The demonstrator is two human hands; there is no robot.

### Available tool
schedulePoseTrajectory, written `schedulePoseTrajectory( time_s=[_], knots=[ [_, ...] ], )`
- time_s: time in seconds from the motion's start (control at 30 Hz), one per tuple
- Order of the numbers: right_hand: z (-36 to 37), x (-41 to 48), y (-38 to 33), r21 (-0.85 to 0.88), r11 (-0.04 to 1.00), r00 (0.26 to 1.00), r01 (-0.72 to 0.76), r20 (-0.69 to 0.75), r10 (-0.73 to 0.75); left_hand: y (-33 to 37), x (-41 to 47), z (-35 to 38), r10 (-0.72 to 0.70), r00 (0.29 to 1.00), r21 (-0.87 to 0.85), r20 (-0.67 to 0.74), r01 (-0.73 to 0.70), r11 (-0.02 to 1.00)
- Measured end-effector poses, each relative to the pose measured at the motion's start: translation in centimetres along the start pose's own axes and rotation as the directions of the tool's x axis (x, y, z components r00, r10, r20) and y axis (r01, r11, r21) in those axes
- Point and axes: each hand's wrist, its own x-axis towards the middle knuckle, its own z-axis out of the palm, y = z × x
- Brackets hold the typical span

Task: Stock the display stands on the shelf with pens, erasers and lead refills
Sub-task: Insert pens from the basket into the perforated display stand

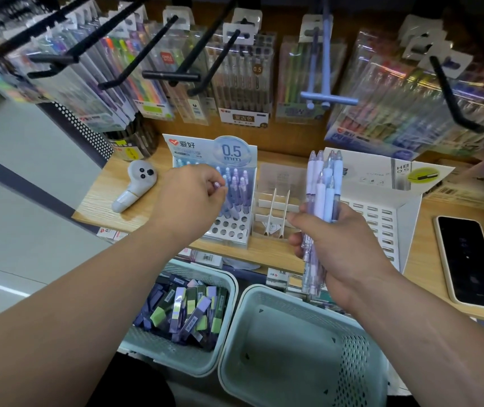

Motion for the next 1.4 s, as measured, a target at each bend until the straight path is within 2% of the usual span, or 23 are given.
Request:
schedulePoseTrajectory(
  time_s=[0.3,0.57,0.63,0.67,0.7,0.77,0.8,0.87,1.0,1.13,1.2,1.33,1.4],
  knots=[
    [-0.1,-0.4,-0.3,-0.023,1.0,0.998,-0.017,0.058,0.018,-0.6,0.2,-0.1,0.06,0.997,0.049,0.039,-0.062,0.997],
    [0.4,-1.2,-0.2,-0.083,0.996,0.979,-0.025,0.2,0.041,0.9,0.0,0.2,-0.012,0.999,0.017,0.037,0.012,1.0],
    [0.4,-1.4,-0.3,-0.084,0.996,0.973,-0.026,0.225,0.045,1.7,-0.3,-0.2,-0.051,0.998,-0.064,0.023,0.052,0.997],
    [0.4,-1.4,-0.4,-0.085,0.996,0.97,-0.024,0.239,0.044,2.3,-0.6,-0.3,-0.101,0.994,-0.191,0.036,0.106,0.976],
    [0.5,-1.5,-0.5,-0.084,0.996,0.966,-0.022,0.256,0.043,3.1,-0.9,-0.4,-0.167,0.981,-0.367,0.099,0.192,0.91],
    [0.7,-1.7,-0.7,-0.084,0.996,0.954,-0.02,0.298,0.045,4.6,-1.8,-0.6,-0.221,0.921,-0.617,0.322,0.381,0.689],
    [0.9,-1.8,-0.8,-0.088,0.996,0.945,-0.019,0.323,0.046,5.0,-2.2,-0.6,-0.193,0.898,-0.655,0.396,0.423,0.626],
    [1.1,-2.1,-0.6,-0.093,0.996,0.931,-0.015,0.362,0.048,5.1,-2.7,-0.4,-0.147,0.882,-0.693,0.447,0.445,0.567],
    [1.5,-2.3,-0.5,-0.04,0.998,0.926,-0.049,0.373,0.06,4.0,-2.4,-1.0,-0.17,0.879,-0.752,0.445,0.47,0.462],
    [1.7,-2.2,-0.5,-0.033,0.999,0.946,-0.039,0.322,0.047,3.2,-2.0,-2.0,-0.243,0.887,-0.836,0.392,0.454,0.308],
    [2.0,-2.1,-0.4,-0.018,0.999,0.959,-0.026,0.281,0.03,3.0,-2.2,-2.2,-0.227,0.891,-0.837,0.393,0.449,0.313],
    [2.4,-2.0,-0.3,0.008,1.0,0.973,0.006,0.231,-0.008,3.0,-3.9,-1.3,-0.104,0.866,-0.742,0.49,0.477,0.471],
    [2.5,-1.9,-0.3,0.007,1.0,0.976,0.007,0.218,-0.008,2.9,-4.4,-1.0,-0.112,0.865,-0.727,0.49,0.476,0.496]
  ],
)
